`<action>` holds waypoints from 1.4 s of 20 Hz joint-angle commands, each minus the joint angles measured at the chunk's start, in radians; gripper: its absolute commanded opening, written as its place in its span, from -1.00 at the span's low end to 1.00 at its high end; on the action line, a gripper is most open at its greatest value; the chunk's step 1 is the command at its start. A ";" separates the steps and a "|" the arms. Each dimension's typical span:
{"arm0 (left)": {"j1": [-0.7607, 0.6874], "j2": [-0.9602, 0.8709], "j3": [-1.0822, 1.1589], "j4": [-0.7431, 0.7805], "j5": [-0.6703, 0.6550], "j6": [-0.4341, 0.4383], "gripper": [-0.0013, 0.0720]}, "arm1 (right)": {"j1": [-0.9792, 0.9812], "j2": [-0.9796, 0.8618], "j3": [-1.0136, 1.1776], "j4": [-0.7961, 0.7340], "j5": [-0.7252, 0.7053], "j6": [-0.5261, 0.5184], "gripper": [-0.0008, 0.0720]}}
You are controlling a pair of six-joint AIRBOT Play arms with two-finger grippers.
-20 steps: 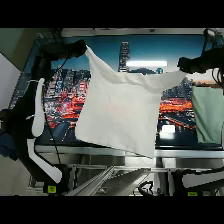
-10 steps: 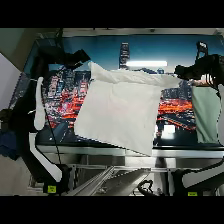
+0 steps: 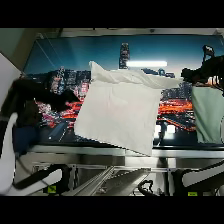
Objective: Fold the shirts.
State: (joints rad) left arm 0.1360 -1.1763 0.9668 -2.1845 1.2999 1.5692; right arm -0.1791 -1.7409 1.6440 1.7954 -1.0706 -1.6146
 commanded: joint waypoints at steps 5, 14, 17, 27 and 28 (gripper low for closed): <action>0.002 0.747 -0.839 -0.089 -0.171 -0.275 0.92 | -0.006 -0.001 0.000 0.026 0.003 -0.039 -0.94; 0.002 0.860 -0.983 -0.086 -0.588 -0.337 0.49 | -0.006 -0.001 0.000 0.079 0.005 -0.069 -0.94; 0.002 0.687 -0.951 -0.095 -0.674 -0.282 0.49 | -0.006 -0.001 0.000 0.079 0.004 -0.069 -0.94; 0.002 0.183 -0.566 -0.093 -0.741 -0.057 -0.92 | -0.007 0.003 0.000 0.008 -0.060 -0.069 -0.95; 0.002 0.151 -0.519 -0.093 -0.742 -0.044 -0.92 | -0.007 0.003 0.000 0.002 -0.091 -0.068 -0.95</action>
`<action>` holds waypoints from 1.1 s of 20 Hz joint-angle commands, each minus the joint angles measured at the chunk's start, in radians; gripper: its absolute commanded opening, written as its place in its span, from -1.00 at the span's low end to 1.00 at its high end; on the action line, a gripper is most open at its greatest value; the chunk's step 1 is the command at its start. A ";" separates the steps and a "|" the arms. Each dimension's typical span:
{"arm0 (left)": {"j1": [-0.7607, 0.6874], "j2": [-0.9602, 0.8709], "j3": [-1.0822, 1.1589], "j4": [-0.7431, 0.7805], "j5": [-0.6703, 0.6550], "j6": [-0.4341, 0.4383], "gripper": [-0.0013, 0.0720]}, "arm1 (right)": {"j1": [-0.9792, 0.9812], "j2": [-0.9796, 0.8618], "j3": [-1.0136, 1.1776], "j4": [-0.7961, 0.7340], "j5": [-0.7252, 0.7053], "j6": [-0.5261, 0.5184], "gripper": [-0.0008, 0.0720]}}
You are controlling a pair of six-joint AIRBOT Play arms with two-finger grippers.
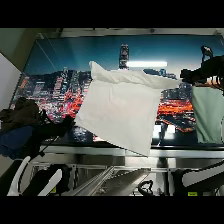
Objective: Fold the shirts.
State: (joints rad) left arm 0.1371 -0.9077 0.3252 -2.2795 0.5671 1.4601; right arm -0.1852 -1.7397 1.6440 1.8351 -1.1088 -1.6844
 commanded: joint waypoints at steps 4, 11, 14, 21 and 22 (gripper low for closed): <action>0.001 -0.305 0.396 0.011 -0.018 0.139 -0.92 | 0.023 0.046 -0.087 -0.034 -0.268 0.009 -0.95; -0.002 -0.966 1.339 0.043 0.283 0.185 -0.92 | 0.274 0.645 -0.803 0.033 -0.259 0.350 -0.95; -0.026 -1.236 1.767 0.061 0.462 0.167 -0.92 | 0.389 0.829 -1.012 0.202 -0.117 0.513 -0.94; -0.020 -1.232 1.679 0.051 0.344 0.155 -0.91 | 0.429 0.845 -1.047 0.255 0.012 0.574 -0.94; -0.009 -1.232 1.708 0.051 0.415 0.155 -0.31 | 0.423 0.842 -1.047 0.253 0.033 0.571 -0.94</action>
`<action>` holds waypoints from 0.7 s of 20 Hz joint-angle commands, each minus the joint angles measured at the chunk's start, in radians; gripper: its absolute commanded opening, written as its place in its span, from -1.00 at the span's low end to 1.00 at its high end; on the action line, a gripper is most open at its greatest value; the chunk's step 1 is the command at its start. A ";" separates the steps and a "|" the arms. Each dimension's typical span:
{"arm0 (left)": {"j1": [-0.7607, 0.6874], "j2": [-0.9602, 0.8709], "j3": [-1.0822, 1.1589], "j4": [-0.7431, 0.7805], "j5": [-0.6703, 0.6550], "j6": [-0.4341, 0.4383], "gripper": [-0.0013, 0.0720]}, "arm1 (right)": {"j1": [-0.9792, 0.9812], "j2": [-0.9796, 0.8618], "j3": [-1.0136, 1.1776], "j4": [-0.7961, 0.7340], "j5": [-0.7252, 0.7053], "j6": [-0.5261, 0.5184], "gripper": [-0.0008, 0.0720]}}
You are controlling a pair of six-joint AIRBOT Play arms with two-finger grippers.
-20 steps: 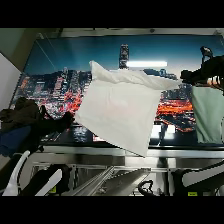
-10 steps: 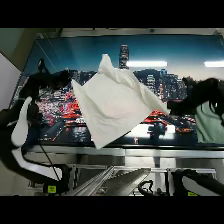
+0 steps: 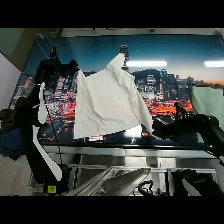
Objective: Fold the shirts.
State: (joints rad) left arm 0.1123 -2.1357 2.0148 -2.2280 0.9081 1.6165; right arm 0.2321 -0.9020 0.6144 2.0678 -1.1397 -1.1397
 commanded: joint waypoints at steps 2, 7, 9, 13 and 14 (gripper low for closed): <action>0.040 0.002 0.090 -0.002 0.241 -0.009 0.93 | -0.046 0.003 -0.017 0.020 0.111 -0.006 -0.94; 0.146 0.213 -0.045 0.002 0.443 -0.010 0.93 | -0.431 0.003 -0.006 0.024 0.176 -0.195 -0.94; 0.181 0.313 -0.151 0.010 0.509 -0.009 0.92 | -0.615 -0.013 -0.007 0.024 0.185 -0.266 -0.94; 0.180 0.484 -0.460 0.014 0.534 -0.009 0.92 | -0.826 -0.137 -0.007 0.025 0.187 -0.388 -0.94; 0.167 0.520 -0.547 0.021 0.515 -0.009 0.92 | -0.831 -0.177 -0.007 0.025 0.187 -0.408 -0.94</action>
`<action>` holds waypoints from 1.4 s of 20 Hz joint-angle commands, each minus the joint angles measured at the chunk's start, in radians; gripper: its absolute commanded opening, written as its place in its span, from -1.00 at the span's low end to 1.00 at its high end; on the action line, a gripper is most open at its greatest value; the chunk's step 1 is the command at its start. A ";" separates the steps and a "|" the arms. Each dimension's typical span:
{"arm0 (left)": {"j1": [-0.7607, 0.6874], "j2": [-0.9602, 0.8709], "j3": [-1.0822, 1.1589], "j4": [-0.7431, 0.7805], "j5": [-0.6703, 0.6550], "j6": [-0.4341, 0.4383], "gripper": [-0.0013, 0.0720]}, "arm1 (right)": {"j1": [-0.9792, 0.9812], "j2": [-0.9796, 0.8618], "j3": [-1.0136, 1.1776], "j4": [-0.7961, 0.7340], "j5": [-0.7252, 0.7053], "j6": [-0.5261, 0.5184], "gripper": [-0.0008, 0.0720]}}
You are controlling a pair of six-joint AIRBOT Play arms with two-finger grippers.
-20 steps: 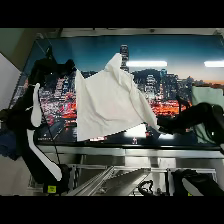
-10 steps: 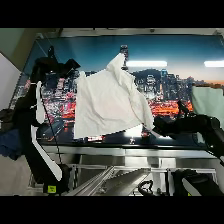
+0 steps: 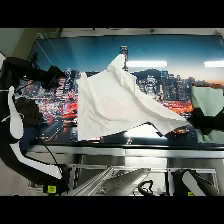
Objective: Fold the shirts.
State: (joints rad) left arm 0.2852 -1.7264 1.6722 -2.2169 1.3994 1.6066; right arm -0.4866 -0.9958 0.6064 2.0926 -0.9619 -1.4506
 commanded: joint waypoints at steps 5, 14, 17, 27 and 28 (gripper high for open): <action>-0.098 0.235 -0.568 0.100 -0.045 -0.011 0.92 | -0.105 -0.266 0.008 0.119 0.010 -0.246 -0.94; -0.204 0.456 -0.943 0.100 -0.080 -0.089 0.92 | -0.106 -0.280 0.215 0.108 -0.089 -0.282 0.35; -0.275 0.482 -1.038 0.068 -0.167 -0.090 0.92 | -0.106 -0.278 0.253 0.108 -0.089 -0.282 0.35; -0.336 0.481 -1.044 0.071 -0.350 -0.077 -0.03 | -0.106 -0.276 0.255 0.108 -0.101 -0.309 0.35; -0.336 0.481 -1.052 0.072 -0.340 -0.077 -0.02 | -0.106 -0.276 0.255 0.108 -0.106 -0.309 0.35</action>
State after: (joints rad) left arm -0.0471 -1.2461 0.6216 -2.1494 1.0985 1.5215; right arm -0.5922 -1.2724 0.8600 2.2005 -1.0557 -1.7519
